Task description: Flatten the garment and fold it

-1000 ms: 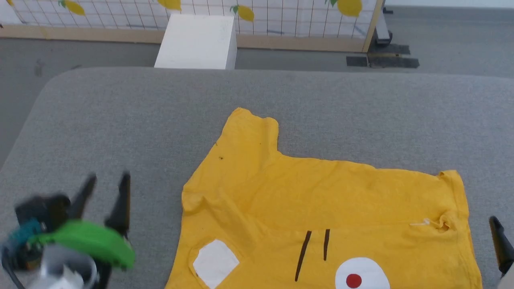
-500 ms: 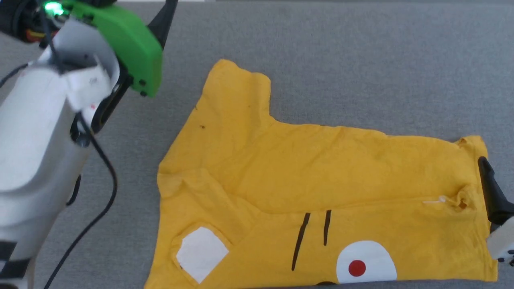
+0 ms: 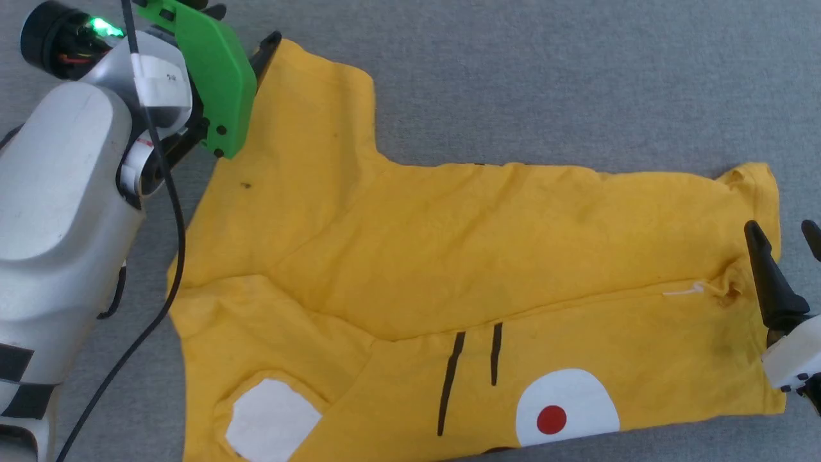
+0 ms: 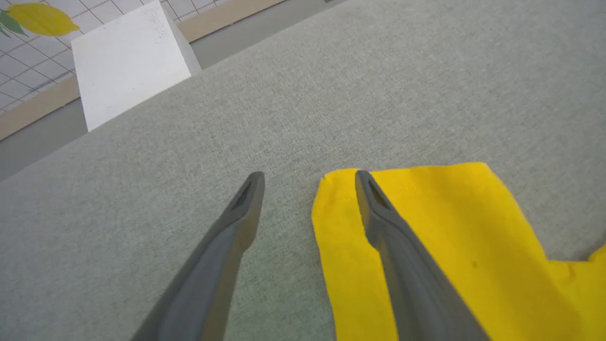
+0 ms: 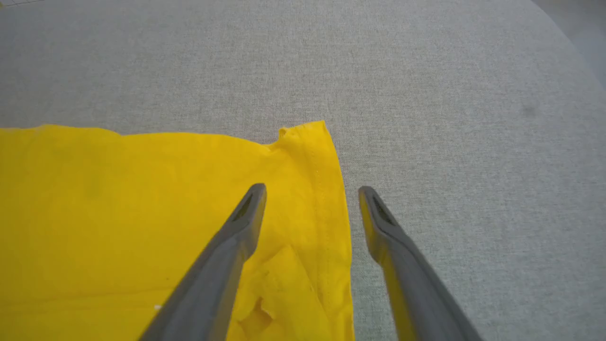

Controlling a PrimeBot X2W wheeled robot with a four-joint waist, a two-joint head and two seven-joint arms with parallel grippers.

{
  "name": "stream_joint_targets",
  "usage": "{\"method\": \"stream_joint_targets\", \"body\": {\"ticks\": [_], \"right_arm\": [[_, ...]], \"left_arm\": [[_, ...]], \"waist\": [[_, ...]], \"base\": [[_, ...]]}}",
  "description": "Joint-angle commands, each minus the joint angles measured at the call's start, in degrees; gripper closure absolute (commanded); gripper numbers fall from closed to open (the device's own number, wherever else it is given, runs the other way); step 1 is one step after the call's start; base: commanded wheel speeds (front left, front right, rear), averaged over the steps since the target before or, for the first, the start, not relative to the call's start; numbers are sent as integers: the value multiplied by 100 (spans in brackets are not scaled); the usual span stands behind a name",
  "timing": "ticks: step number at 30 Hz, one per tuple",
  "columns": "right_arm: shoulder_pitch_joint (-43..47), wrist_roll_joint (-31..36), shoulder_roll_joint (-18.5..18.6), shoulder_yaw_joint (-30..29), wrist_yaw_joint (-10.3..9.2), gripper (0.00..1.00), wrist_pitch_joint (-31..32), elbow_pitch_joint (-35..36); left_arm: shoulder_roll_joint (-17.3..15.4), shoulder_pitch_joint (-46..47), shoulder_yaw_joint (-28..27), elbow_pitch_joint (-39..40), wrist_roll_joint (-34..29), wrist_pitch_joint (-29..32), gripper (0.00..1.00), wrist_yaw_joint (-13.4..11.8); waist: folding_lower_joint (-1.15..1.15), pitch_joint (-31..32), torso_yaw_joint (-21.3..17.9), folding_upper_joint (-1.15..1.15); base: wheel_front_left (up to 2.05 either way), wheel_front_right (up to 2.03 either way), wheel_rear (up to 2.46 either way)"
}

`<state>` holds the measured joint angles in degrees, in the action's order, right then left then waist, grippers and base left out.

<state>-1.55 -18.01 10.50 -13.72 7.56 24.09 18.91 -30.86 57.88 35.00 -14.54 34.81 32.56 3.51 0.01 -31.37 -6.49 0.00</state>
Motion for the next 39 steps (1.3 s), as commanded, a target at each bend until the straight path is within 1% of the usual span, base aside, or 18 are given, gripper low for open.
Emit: {"method": "stream_joint_targets", "body": {"ticks": [1,4,5,6,8,13,16,20,22,25,30,36,37,38,39], "right_arm": [[-129,-41,33,1,-8,0,-58,-28],[-188,-60,67,-2,-8,0,-84,-64],[-211,-66,81,-8,-8,0,-86,-75],[-228,-69,91,-16,-8,0,-84,-80],[-274,-63,116,-41,-8,0,-85,-68],[-497,-115,241,-66,-8,0,-105,19],[-745,-103,476,-5,-8,0,-55,31],[-1206,-201,824,170,-8,0,175,-10],[-1441,-307,984,280,-8,0,379,-117],[-1696,-549,1158,425,-8,0,888,-445],[-1761,-726,1432,588,-8,0,1693,-985],[-1665,-829,1431,522,-8,0,2183,-1201],[-1625,-839,1408,505,-8,4,2302,-1235],[-1604,-844,1370,465,-8,24,2386,-1249],[-1602,-827,1334,421,-8,54,2420,-1250]], "left_arm": [[-27,41,24,-61,83,59,0,33],[-78,11,86,-174,63,144,0,42],[-78,-19,112,-218,91,194,53,56],[-71,-48,130,-247,138,244,100,73],[-71,-84,173,-269,204,324,100,112],[-63,-144,158,-300,214,126,100,112],[-60,-187,137,-298,222,-20,100,112],[-38,-261,131,-270,263,-161,100,123],[-49,-287,135,-240,273,-198,100,130],[-57,-324,126,-191,291,-237,100,106],[-62,-362,130,-89,309,-240,100,55],[-38,-386,155,7,313,-234,100,-12],[-32,-384,155,12,317,-231,100,-27],[-30,-381,155,18,320,-229,100,-37],[-30,-375,156,23,320,-226,100,-43]], "waist": [[-1,-332,-276,0],[-1,-409,-313,0],[-1,-422,-320,0],[-1,-428,-324,0],[-1,-430,-321,0],[-1,-270,-244,0],[-1,-134,-180,0],[-1,47,-64,0],[-1,107,-6,0],[-1,172,90,0],[-1,158,227,0],[-1,75,343,0],[-1,65,357,0],[-1,52,368,0],[-1,41,376,0]], "base": [[0,0,0],[0,0,0],[0,0,0],[0,0,0],[0,0,0],[0,0,0],[0,0,0],[0,0,0],[0,0,0],[0,0,0],[0,0,0],[0,0,0],[0,0,0],[0,0,0],[0,0,0]]}}
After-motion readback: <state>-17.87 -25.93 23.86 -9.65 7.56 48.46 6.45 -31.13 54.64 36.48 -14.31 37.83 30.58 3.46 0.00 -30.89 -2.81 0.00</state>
